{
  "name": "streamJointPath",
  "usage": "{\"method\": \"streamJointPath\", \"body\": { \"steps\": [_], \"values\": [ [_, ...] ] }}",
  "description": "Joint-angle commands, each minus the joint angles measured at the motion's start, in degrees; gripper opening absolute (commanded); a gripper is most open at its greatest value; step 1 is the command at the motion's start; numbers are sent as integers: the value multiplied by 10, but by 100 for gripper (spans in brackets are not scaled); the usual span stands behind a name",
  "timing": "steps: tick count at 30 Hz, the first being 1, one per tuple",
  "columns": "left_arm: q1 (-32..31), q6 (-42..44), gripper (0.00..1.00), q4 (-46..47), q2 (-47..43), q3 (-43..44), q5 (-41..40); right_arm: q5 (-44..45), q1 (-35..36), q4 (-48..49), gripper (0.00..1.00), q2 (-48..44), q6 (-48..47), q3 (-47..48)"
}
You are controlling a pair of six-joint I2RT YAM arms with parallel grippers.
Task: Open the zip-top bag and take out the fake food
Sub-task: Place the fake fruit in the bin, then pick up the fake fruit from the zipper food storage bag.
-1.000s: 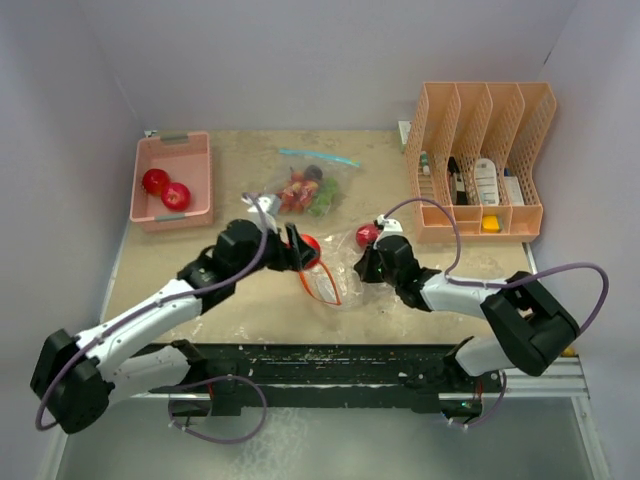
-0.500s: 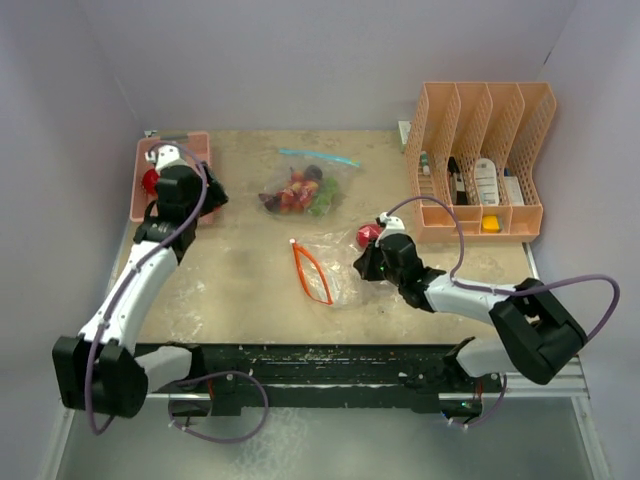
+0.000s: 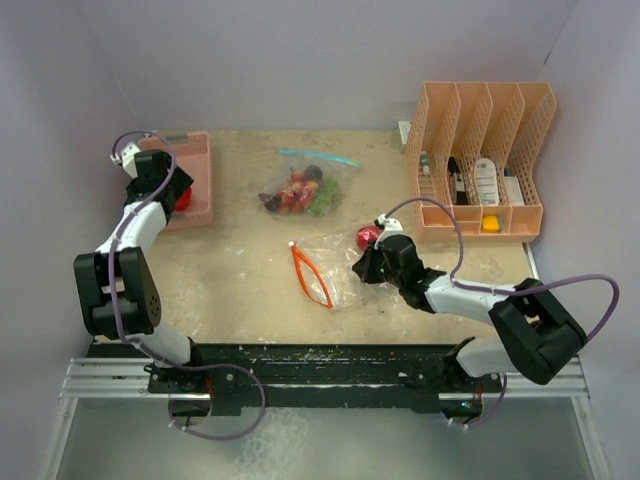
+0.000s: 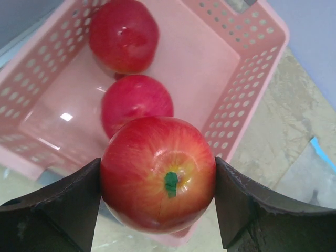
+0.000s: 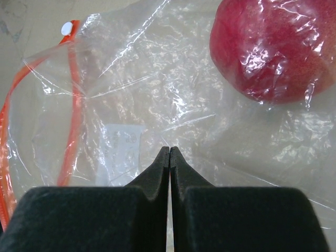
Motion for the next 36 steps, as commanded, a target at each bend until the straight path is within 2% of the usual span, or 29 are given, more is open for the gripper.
{"method": "streamJointPath", "body": {
  "steps": [1,7,13,18,20,25,26,27,28,30,33,36],
  "values": [
    [-1,-17,70,69,28,35,24,-13,-1,14,0,-6,-10,3],
    [-1,-20,100,74,48,58,59,-7,-1,11,0,-19,-10,-12],
    [-1,-16,99,73,9,51,85,-11,-1,13,0,-18,-9,-12],
    [-16,-21,99,75,-70,11,127,-13,-1,-12,0,-48,-13,-3],
    [-54,-10,99,69,-108,-12,121,-5,-1,-33,0,-74,-16,6],
    [-206,-21,88,86,-186,-121,118,9,-1,-95,0,-126,-33,42],
    [-233,-33,84,97,-202,-152,117,10,-1,-108,6,-133,-35,48],
    [-259,-47,78,112,-222,-184,118,10,0,-125,19,-141,-37,57],
    [-290,-60,74,125,-240,-217,118,12,-1,-137,38,-149,-39,61],
    [-326,-87,65,147,-272,-275,124,26,-1,-152,56,-174,-40,63],
    [-363,-117,51,147,-321,-341,123,77,-1,-182,69,-216,-52,73],
    [-391,-139,40,162,-352,-400,133,133,-14,-219,73,-209,-63,101]
  ]
}}
